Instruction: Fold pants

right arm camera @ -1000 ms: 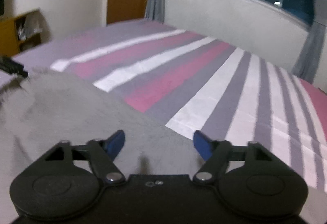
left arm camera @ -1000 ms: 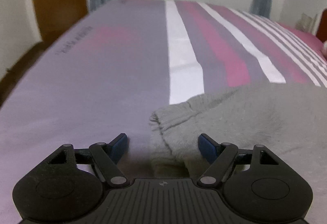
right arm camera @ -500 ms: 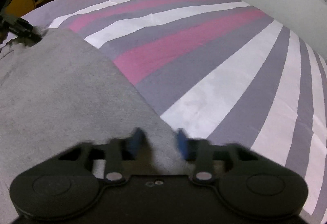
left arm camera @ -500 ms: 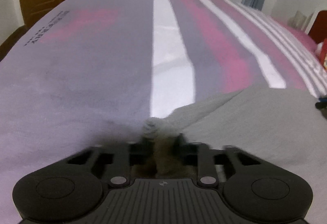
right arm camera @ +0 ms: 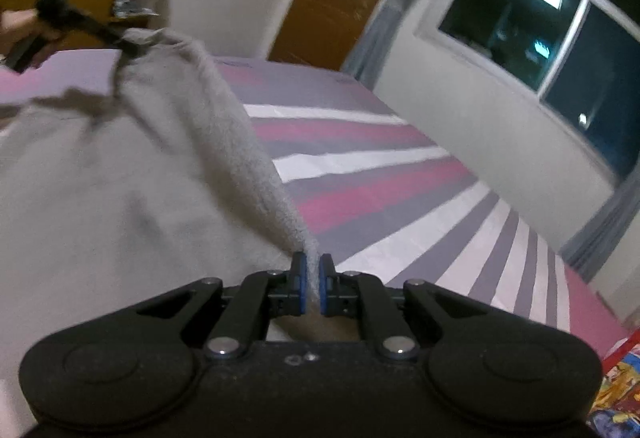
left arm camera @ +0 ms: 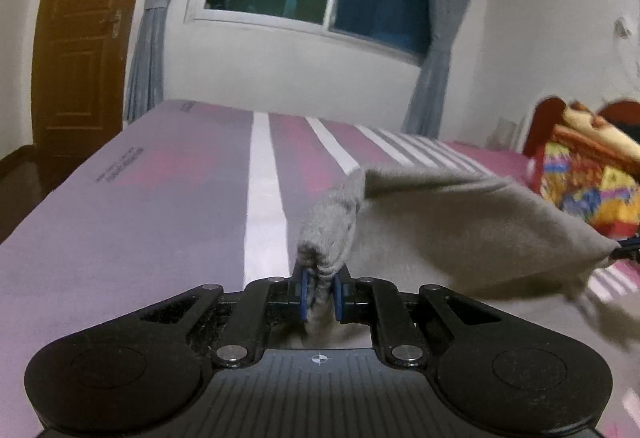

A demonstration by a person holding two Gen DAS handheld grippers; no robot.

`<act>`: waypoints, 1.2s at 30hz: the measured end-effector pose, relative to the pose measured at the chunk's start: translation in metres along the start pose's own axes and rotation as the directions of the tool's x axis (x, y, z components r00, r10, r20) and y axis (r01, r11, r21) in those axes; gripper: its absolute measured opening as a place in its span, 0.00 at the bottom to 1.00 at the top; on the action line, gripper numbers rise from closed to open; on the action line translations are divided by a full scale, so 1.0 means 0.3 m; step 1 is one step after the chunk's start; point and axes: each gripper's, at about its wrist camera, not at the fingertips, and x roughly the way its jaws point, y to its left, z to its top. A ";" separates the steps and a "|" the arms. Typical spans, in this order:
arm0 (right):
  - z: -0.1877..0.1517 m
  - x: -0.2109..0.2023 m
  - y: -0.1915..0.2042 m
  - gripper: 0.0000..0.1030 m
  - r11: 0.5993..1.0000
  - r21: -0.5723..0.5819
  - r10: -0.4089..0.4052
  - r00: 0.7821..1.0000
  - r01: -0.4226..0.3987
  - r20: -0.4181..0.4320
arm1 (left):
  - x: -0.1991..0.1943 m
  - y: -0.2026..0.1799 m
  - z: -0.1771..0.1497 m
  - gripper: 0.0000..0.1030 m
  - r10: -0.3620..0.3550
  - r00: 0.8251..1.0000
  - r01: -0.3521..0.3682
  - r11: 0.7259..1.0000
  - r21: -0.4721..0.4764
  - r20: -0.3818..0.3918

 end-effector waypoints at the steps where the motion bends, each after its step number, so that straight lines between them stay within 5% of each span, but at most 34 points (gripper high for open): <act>1: -0.026 -0.039 0.042 0.06 1.000 0.013 0.008 1.000 -0.008 0.003 | -0.034 -0.011 -0.040 0.12 0.012 1.000 -0.012 1.000 0.002 -0.005; 3: -0.088 -0.077 0.130 0.07 0.998 0.060 0.020 1.000 -0.019 -0.015 | -0.060 -0.017 -0.127 0.12 0.062 0.996 -0.062 0.998 0.004 -0.066; 6: -0.184 -0.016 0.221 0.18 0.985 0.170 0.042 0.990 -0.018 -0.137 | -0.074 -0.006 -0.260 0.12 0.158 0.962 -0.170 0.985 -0.039 -0.222; 7: -0.208 0.000 0.238 0.18 0.975 0.222 0.054 0.984 -0.015 -0.169 | -0.099 -0.016 -0.294 0.13 0.193 0.950 -0.207 0.978 -0.033 -0.247; 9: -0.237 -0.020 0.231 0.21 0.943 0.333 0.044 0.983 0.017 -0.177 | -0.183 -0.021 -0.320 0.18 0.201 0.956 -0.225 0.970 -0.094 -0.216; 11: -0.250 -0.085 0.197 0.23 0.887 0.461 0.045 0.991 0.018 -0.126 | -0.264 -0.014 -0.318 0.46 0.214 0.959 -0.248 0.950 -0.191 -0.184; 13: -0.262 -0.129 0.168 0.27 0.830 0.558 0.052 0.994 0.009 -0.092 | -0.343 -0.002 -0.318 0.61 0.183 0.977 -0.210 0.927 -0.310 -0.114; 17: -0.326 -0.188 0.150 0.29 0.710 0.704 0.058 0.998 -0.017 -0.034 | -0.371 0.010 -0.364 0.61 0.012 1.000 -0.021 0.821 -0.571 -0.020; 21: -0.356 -0.156 0.115 0.30 0.580 0.813 0.085 0.996 -0.049 -0.001 | -0.307 0.020 -0.425 0.61 -0.040 0.998 -0.005 0.722 -0.692 -0.049; 24: -0.361 -0.121 0.098 0.37 0.501 0.863 0.103 0.995 -0.065 0.015 | -0.291 0.044 -0.458 0.61 -0.033 0.999 0.001 0.678 -0.736 -0.029; 27: -0.396 -0.066 0.077 0.40 0.373 0.924 0.136 0.990 -0.080 0.031 | -0.275 0.059 -0.475 0.59 -0.038 0.999 0.018 0.654 -0.756 -0.009; 30: -0.470 -0.008 0.044 0.40 0.217 0.971 0.161 0.985 -0.097 0.062 | -0.210 0.065 -0.483 0.32 -0.036 0.999 0.016 0.640 -0.768 -0.009; 32: -0.512 0.026 0.029 0.40 0.133 0.984 0.159 0.983 -0.115 0.094 | -0.188 0.072 -0.490 0.29 -0.035 0.999 0.010 0.639 -0.769 -0.016; 36: -0.555 0.072 0.004 0.28 0.033 0.995 0.130 0.987 -0.096 0.091 | -0.140 0.075 -0.451 0.24 -0.012 0.999 -0.020 0.650 -0.760 -0.037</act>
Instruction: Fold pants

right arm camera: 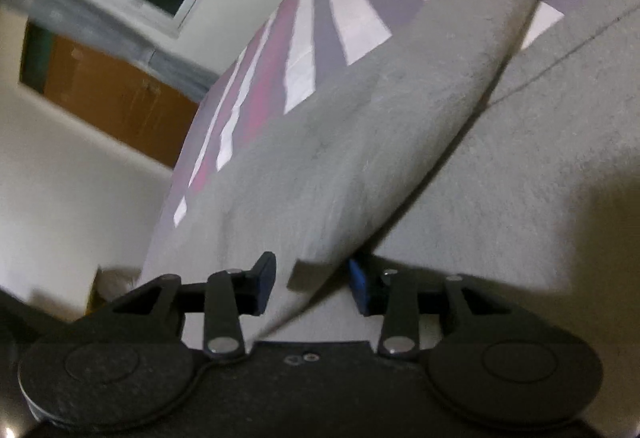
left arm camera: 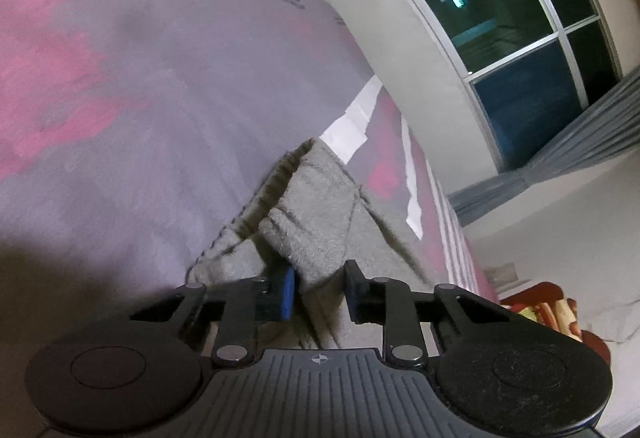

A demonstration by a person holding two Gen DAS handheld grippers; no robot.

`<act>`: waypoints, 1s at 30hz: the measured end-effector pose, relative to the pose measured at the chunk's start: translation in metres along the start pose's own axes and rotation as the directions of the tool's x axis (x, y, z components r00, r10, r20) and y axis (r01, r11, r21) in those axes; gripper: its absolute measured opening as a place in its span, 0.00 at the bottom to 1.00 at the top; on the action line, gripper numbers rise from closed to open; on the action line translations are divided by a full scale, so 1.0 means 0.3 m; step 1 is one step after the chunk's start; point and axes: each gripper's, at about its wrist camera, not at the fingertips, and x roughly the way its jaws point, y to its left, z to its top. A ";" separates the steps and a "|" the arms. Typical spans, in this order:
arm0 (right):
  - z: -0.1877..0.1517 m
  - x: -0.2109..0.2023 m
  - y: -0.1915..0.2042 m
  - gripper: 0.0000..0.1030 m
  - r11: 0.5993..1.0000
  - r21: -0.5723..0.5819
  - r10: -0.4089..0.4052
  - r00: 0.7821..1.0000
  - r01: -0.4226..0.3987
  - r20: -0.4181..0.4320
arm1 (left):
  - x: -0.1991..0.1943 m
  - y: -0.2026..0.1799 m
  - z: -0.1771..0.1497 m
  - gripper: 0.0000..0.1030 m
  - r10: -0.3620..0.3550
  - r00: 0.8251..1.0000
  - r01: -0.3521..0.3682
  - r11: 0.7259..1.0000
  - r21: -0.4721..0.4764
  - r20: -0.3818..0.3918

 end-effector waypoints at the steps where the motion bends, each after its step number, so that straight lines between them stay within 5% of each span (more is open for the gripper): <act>1: 0.010 0.007 -0.002 0.20 0.999 0.016 -0.033 0.999 0.033 0.005 | 0.004 -0.019 0.009 0.23 0.002 1.000 -0.002 1.000 0.012 0.001; 2: 0.015 0.009 0.007 0.08 0.998 0.001 -0.064 0.998 0.064 0.008 | -0.002 -0.034 0.017 0.23 -0.004 1.000 0.004 1.000 0.019 0.006; 7: -0.048 -0.174 0.161 0.08 0.971 -0.240 0.049 0.991 -0.017 0.127 | -0.116 -0.126 0.080 0.22 -0.080 0.997 0.078 0.990 0.114 0.017; 10: -0.142 -0.284 0.174 0.08 0.945 -0.325 0.077 0.987 -0.028 0.138 | -0.133 -0.103 0.097 0.22 -0.010 1.000 0.014 0.988 0.151 -0.024; 13: -0.215 -0.240 0.099 0.10 0.942 -0.335 -0.010 0.997 0.037 0.081 | -0.036 -0.045 0.059 0.22 0.186 0.971 -0.154 0.967 0.205 -0.149; 15: -0.249 -0.142 0.019 0.09 0.945 -0.300 -0.136 0.991 0.130 0.000 | -0.031 -0.040 0.044 0.22 0.192 0.973 -0.165 0.968 0.188 -0.131; 19: -0.262 -0.142 -0.031 0.09 0.971 -0.215 -0.104 0.995 0.104 0.015 | -0.050 -0.119 0.031 0.22 0.242 0.965 -0.205 0.936 0.286 -0.098; 24: -0.259 -0.171 -0.006 0.09 0.951 -0.284 -0.123 0.992 0.121 0.011 | -0.049 -0.166 0.019 0.22 0.311 0.946 -0.253 0.884 0.393 -0.090; 30: -0.241 -0.208 0.041 0.15 0.952 -0.281 -0.133 0.991 0.126 -0.008 | -0.141 -0.233 -0.015 0.22 0.275 0.962 -0.252 0.896 0.366 -0.009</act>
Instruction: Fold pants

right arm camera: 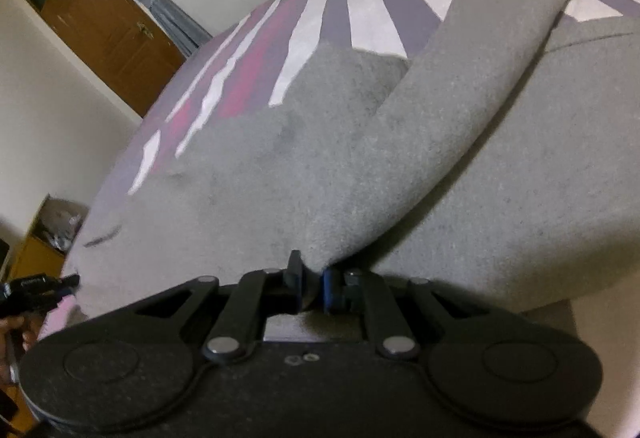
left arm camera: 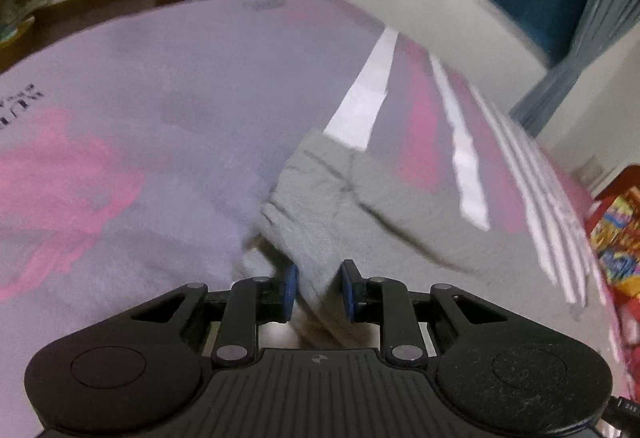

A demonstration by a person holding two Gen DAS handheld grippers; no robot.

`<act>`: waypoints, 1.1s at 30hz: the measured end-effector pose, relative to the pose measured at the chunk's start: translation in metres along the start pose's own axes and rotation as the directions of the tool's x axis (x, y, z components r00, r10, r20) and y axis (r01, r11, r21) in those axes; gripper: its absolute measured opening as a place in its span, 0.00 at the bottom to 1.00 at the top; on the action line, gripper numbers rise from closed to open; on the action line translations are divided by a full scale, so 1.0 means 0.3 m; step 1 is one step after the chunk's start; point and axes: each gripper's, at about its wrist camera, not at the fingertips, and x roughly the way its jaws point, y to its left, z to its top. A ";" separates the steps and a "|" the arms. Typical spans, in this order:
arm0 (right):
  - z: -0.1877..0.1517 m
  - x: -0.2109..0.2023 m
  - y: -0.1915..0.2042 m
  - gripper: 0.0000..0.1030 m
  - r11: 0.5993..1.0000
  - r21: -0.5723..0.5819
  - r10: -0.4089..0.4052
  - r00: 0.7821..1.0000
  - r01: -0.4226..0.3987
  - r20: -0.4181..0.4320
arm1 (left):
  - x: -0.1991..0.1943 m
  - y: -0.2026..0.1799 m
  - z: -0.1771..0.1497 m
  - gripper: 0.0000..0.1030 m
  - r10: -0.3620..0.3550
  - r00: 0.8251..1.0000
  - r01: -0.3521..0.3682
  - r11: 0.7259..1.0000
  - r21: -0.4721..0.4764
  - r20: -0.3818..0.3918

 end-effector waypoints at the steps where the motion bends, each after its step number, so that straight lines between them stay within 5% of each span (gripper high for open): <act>1: 0.003 -0.029 0.004 0.20 1.000 -0.007 -0.027 0.999 0.027 0.023 | -0.022 -0.012 -0.012 0.22 0.009 1.000 -0.009 1.000 0.016 0.019; 3: 0.008 -0.097 0.017 0.47 0.994 -0.038 -0.095 0.988 0.100 0.125 | -0.037 -0.037 -0.024 0.22 0.055 0.998 -0.056 0.997 0.046 0.021; 7: 0.110 -0.112 0.051 0.47 0.960 -0.116 -0.229 0.951 0.257 0.207 | 0.056 -0.038 -0.045 0.26 0.145 0.985 -0.140 0.988 0.061 -0.092; 10: 0.231 -0.009 0.037 0.49 0.921 -0.113 -0.356 0.923 0.374 0.148 | 0.116 -0.004 -0.073 0.50 0.138 0.982 -0.140 0.990 -0.005 -0.129; 12: 0.284 0.093 0.040 0.57 0.877 -0.146 -0.453 0.889 0.457 0.061 | 0.126 0.009 -0.085 0.51 0.124 0.985 -0.128 0.991 -0.025 -0.120; 14: 0.313 0.136 0.012 0.50 0.843 -0.174 -0.514 0.858 0.508 0.017 | 0.116 0.010 -0.087 0.51 0.125 0.985 -0.127 0.992 -0.011 -0.120; 17: 0.311 0.061 -0.009 0.04 0.887 -0.162 -0.434 0.900 0.433 0.029 | 0.093 0.023 -0.102 0.51 0.117 0.986 -0.115 0.993 0.018 -0.118; 18: 0.303 0.011 0.002 0.03 0.892 -0.166 -0.418 0.907 0.421 0.056 | 0.087 0.029 -0.103 0.51 0.111 0.987 -0.109 0.994 0.017 -0.117; 23: 0.150 -0.224 0.018 0.02 0.887 -0.158 -0.417 0.900 0.434 0.126 | 0.100 0.020 -0.112 0.51 0.114 0.987 -0.111 0.993 0.029 -0.111; 26: 0.055 -0.224 -0.069 0.00 0.872 -0.130 -0.472 0.881 0.473 0.041 | 0.099 0.017 -0.115 0.51 0.116 0.987 -0.113 0.993 0.035 -0.111; 28: 0.037 -0.238 -0.111 0.01 0.894 -0.085 -0.439 0.898 0.440 0.033 | 0.103 0.010 -0.116 0.51 0.114 0.987 -0.110 0.993 0.037 -0.114; 31: 0.072 -0.334 -0.062 0.23 0.914 -0.096 -0.370 0.907 0.394 0.199 | 0.107 0.001 -0.118 0.51 0.119 0.986 -0.114 0.992 0.045 -0.116; 33: 0.129 -0.305 -0.022 0.33 0.900 -0.159 -0.371 0.906 0.405 0.206 | 0.120 -0.016 -0.120 0.51 0.127 0.985 -0.122 0.992 0.043 -0.116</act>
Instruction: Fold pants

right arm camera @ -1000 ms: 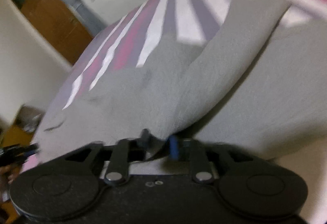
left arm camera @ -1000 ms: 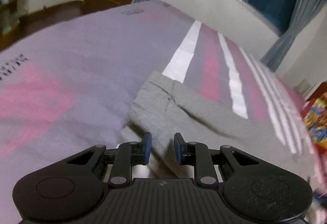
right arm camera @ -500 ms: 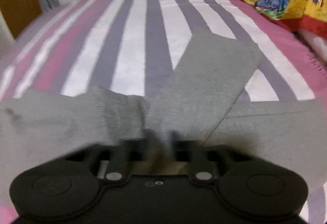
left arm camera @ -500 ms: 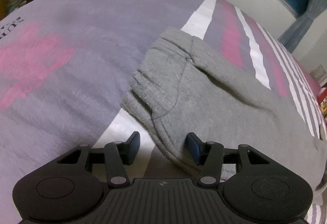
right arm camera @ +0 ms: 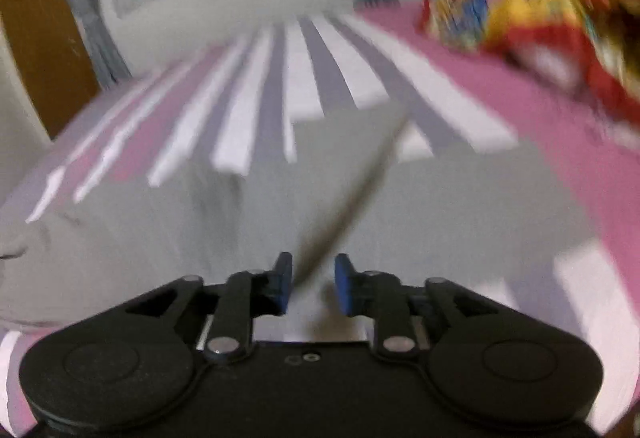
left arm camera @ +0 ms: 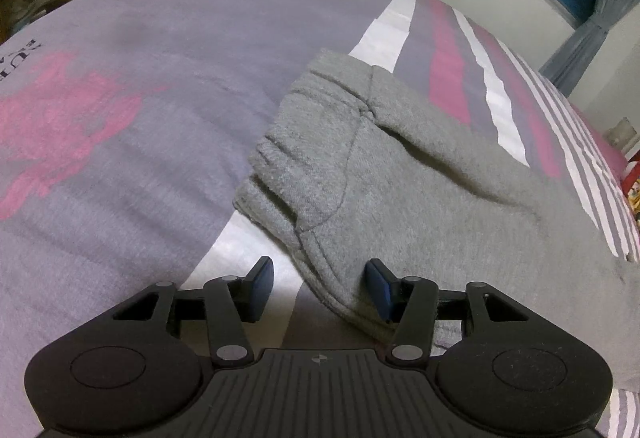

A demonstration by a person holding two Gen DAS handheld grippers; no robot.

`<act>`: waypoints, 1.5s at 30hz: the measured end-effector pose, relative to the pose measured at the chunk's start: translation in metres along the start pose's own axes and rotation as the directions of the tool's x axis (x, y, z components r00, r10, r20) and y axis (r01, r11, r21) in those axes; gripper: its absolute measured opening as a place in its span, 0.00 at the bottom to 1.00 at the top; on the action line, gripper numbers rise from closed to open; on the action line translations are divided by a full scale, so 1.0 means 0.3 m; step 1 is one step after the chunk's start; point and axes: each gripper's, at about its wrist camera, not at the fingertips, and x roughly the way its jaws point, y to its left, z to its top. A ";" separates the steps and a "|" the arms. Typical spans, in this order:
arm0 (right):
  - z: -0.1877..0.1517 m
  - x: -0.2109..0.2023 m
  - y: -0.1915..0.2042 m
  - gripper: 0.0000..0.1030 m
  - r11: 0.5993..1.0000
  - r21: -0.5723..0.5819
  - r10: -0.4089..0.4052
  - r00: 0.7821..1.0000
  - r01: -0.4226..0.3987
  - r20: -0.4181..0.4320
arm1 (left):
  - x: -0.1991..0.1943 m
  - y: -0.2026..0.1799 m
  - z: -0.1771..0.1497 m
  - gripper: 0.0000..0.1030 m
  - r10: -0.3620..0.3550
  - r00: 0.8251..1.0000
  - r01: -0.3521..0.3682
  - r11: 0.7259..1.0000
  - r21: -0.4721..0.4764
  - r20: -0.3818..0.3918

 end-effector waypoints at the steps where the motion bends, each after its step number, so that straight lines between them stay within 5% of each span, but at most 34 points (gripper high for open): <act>1: 0.026 0.040 0.016 0.38 0.999 -0.026 -0.021 0.999 0.020 -0.028 | 0.004 -0.009 0.000 0.51 0.004 1.000 -0.004 1.000 0.000 0.001; 2: 0.041 0.077 0.022 0.46 0.998 -0.045 -0.043 0.998 0.041 -0.052 | 0.005 -0.015 -0.001 0.51 0.008 1.000 -0.008 1.000 0.004 0.002; 4: 0.052 0.178 0.025 0.43 0.994 -0.078 -0.093 0.986 0.082 -0.139 | 0.006 -0.016 -0.003 0.51 0.005 1.000 -0.005 1.000 0.008 0.003; 5: 0.049 0.209 0.027 0.34 0.993 -0.082 -0.098 0.982 0.086 -0.162 | 0.006 -0.013 -0.002 0.51 0.001 1.000 -0.001 1.000 0.006 0.001; 6: 0.046 0.227 0.021 0.05 0.994 -0.073 -0.091 0.982 0.080 -0.165 | 0.006 -0.011 -0.001 0.51 -0.003 1.000 0.003 1.000 0.004 -0.002; 7: 0.042 0.227 0.009 0.03 0.996 -0.053 -0.079 0.984 0.071 -0.161 | 0.007 -0.009 0.000 0.51 -0.006 1.000 0.006 1.000 0.005 -0.004; 12: -0.023 0.089 -0.008 0.03 0.996 -0.067 -0.071 0.995 0.066 -0.071 | 0.012 -0.011 -0.003 0.51 -0.011 1.000 0.011 1.000 0.023 0.000; 16: -0.112 0.167 -0.095 0.18 0.993 -0.042 -0.115 0.979 0.110 -0.165 | 0.018 -0.015 -0.006 0.51 -0.011 1.000 0.011 1.000 0.025 0.003; 18: -0.087 0.097 -0.078 0.28 0.990 -0.061 -0.130 0.987 0.125 -0.089 | 0.020 -0.016 -0.005 0.51 -0.014 1.000 0.014 0.999 0.031 0.001; 21: -0.022 0.033 -0.022 0.25 0.984 -0.151 -0.098 0.995 0.099 0.016 | 0.032 -0.018 -0.003 0.51 -0.012 1.000 0.012 1.000 0.028 -0.002; 28: 0.071 0.323 0.063 0.26 0.901 -0.404 -0.221 0.968 0.156 -0.120 | 0.033 -0.025 -0.003 0.51 -0.008 1.000 0.008 0.999 0.031 -0.004; 30: 0.074 0.350 0.066 0.30 0.872 -0.442 -0.277 0.956 0.209 -0.095 | 0.034 -0.025 -0.001 0.51 -0.009 1.000 0.009 0.999 0.033 -0.006; 31: 0.085 0.340 0.055 0.27 0.878 -0.429 -0.272 0.959 0.214 -0.078 | 0.034 -0.024 0.000 0.51 -0.009 1.000 0.009 0.999 0.035 -0.006; 32: 0.095 0.312 0.033 0.03 0.899 -0.391 -0.239 0.969 0.197 -0.060 | 0.035 -0.025 -0.001 0.51 -0.009 1.000 0.009 0.999 0.037 -0.005; 35: 0.120 0.158 -0.101 0.04 0.976 -0.155 -0.151 0.988 0.153 0.025 | 0.035 -0.024 -0.004 0.51 -0.010 1.000 0.010 0.999 0.038 -0.003; 40: -0.006 -0.036 -0.358 0.04 0.980 0.179 -0.098 0.995 0.090 0.036 | 0.034 -0.028 -0.011 0.51 -0.005 1.000 0.004 0.999 0.040 0.002; 43: -0.098 0.066 -0.444 0.09 0.978 0.186 -0.061 0.982 0.094 -0.178 | 0.037 -0.031 -0.004 0.51 -0.001 1.000 0.001 0.999 0.042 -0.008; 45: -0.122 0.035 -0.420 0.20 0.993 0.075 -0.077 0.986 0.089 -0.148 | 0.037 -0.028 0.001 0.51 -0.002 1.000 0.002 0.999 0.041 -0.011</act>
